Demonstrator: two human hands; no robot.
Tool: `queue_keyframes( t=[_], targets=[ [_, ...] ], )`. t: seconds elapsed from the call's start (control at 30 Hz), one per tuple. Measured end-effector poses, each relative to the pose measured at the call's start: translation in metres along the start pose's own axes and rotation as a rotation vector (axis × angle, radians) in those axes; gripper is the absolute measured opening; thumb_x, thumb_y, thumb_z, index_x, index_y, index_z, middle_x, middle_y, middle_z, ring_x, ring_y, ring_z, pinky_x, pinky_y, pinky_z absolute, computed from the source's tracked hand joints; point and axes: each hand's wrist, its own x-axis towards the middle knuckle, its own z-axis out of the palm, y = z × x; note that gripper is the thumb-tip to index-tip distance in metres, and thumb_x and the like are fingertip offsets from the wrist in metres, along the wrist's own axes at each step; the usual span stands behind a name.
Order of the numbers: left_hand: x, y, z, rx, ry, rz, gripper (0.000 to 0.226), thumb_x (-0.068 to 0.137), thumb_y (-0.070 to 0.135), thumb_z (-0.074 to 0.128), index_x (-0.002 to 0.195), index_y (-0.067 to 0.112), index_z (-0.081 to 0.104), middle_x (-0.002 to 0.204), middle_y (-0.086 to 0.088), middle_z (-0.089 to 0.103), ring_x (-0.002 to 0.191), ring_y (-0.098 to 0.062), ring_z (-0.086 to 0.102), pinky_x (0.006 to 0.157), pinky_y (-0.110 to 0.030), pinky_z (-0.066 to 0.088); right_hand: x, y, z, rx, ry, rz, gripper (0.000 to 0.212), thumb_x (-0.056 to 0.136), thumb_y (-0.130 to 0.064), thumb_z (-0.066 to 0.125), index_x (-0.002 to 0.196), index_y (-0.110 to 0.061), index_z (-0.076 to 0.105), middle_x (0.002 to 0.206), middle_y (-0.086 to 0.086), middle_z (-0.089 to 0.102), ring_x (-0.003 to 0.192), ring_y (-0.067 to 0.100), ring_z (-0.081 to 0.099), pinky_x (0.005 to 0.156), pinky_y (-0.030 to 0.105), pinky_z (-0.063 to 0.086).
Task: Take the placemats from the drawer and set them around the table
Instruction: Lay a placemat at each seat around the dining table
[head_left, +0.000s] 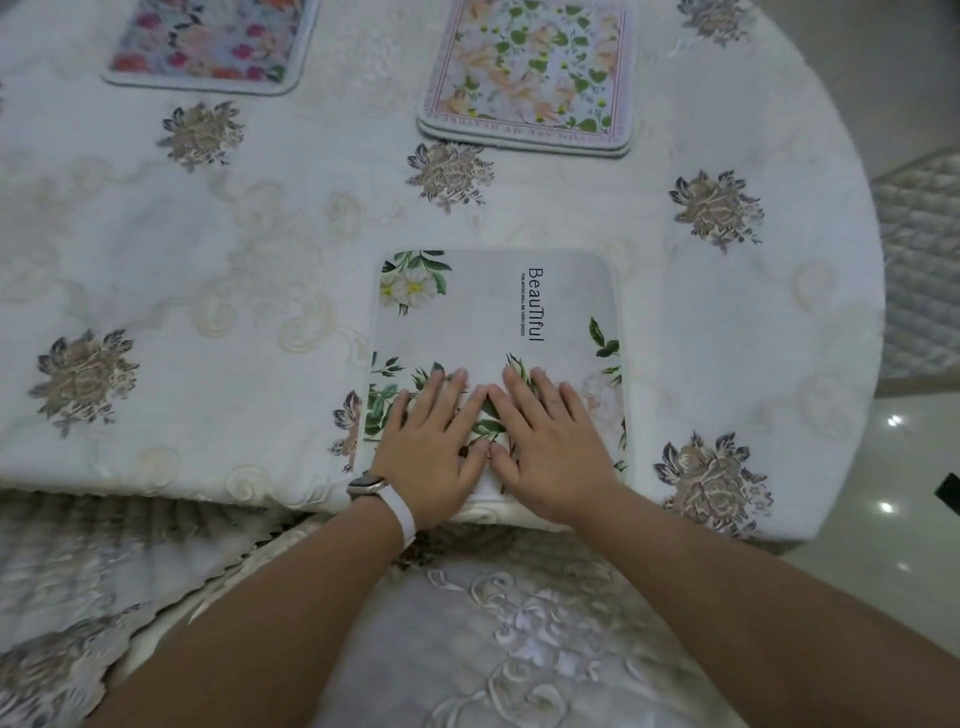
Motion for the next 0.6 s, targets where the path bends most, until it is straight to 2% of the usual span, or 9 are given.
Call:
queue_keyframes(
  t=[0.1,0.2,0.37,0.43,0.5,0.53,0.6],
  targets=[
    [-0.002,-0.014,-0.006,-0.006,-0.003,-0.054,0.07,0.094,0.064,0.025,0.156,0.034,0.011,0.163,0.006,0.002,0.151,-0.017,0.001,0.12,-0.047,0.006,-0.001,0.023,-0.006,0.002,-0.013,0.036,0.068,0.097,-0.059,0.02,0.157,-0.03,0.004,0.164,-0.001,-0.007,0.151,0.023,-0.009,0.122,0.048,-0.001],
    [-0.007,-0.038,-0.013,0.015,-0.037,-0.06,0.07,0.093,0.065,0.018,0.156,0.036,0.006,0.164,0.006,-0.002,0.151,-0.016,-0.005,0.12,-0.047,0.005,-0.007,0.062,-0.017,0.002,-0.032,0.133,0.067,0.097,-0.06,0.011,0.155,-0.032,-0.01,0.162,0.0,-0.02,0.148,0.022,-0.02,0.121,0.048,-0.003],
    [-0.026,-0.067,-0.024,0.001,-0.07,-0.225,0.074,0.09,0.067,0.008,0.156,0.033,0.004,0.164,0.005,-0.002,0.151,-0.02,0.0,0.12,-0.047,0.01,-0.026,0.107,-0.031,-0.038,-0.111,0.257,0.067,0.095,-0.065,0.0,0.153,-0.034,-0.017,0.163,-0.001,-0.019,0.15,0.025,-0.016,0.121,0.05,-0.003],
    [-0.032,-0.061,-0.029,-0.023,-0.068,-0.266,0.075,0.091,0.063,0.01,0.157,0.027,0.014,0.164,0.0,0.01,0.151,-0.024,0.01,0.119,-0.047,0.016,-0.031,0.103,-0.038,-0.017,-0.117,0.273,0.066,0.098,-0.06,0.008,0.155,-0.03,-0.009,0.165,0.001,-0.01,0.151,0.027,-0.008,0.12,0.051,0.0],
    [-0.037,-0.052,-0.035,-0.078,-0.027,-0.273,0.071,0.09,0.054,0.022,0.15,0.018,0.038,0.158,-0.008,0.032,0.144,-0.029,0.03,0.113,-0.049,0.032,-0.035,0.092,-0.046,-0.005,-0.091,0.261,0.063,0.1,-0.051,0.021,0.156,-0.023,0.012,0.164,0.005,0.012,0.15,0.028,0.011,0.12,0.049,0.01],
    [-0.039,-0.047,-0.038,-0.102,-0.004,-0.25,0.068,0.089,0.049,0.027,0.143,0.014,0.049,0.151,-0.01,0.043,0.138,-0.031,0.04,0.106,-0.049,0.042,-0.039,0.088,-0.049,-0.022,-0.058,0.241,0.058,0.099,-0.046,0.027,0.151,-0.02,0.027,0.157,0.007,0.029,0.144,0.027,0.026,0.117,0.047,0.019],
    [-0.042,-0.035,-0.046,-0.121,0.026,-0.185,0.063,0.083,0.041,0.031,0.131,0.012,0.06,0.137,-0.01,0.058,0.123,-0.032,0.054,0.09,-0.045,0.053,-0.048,0.083,-0.055,-0.046,0.011,0.202,0.042,0.096,-0.039,0.035,0.129,-0.019,0.05,0.128,0.001,0.056,0.12,0.023,0.051,0.1,0.038,0.037]
  ],
)
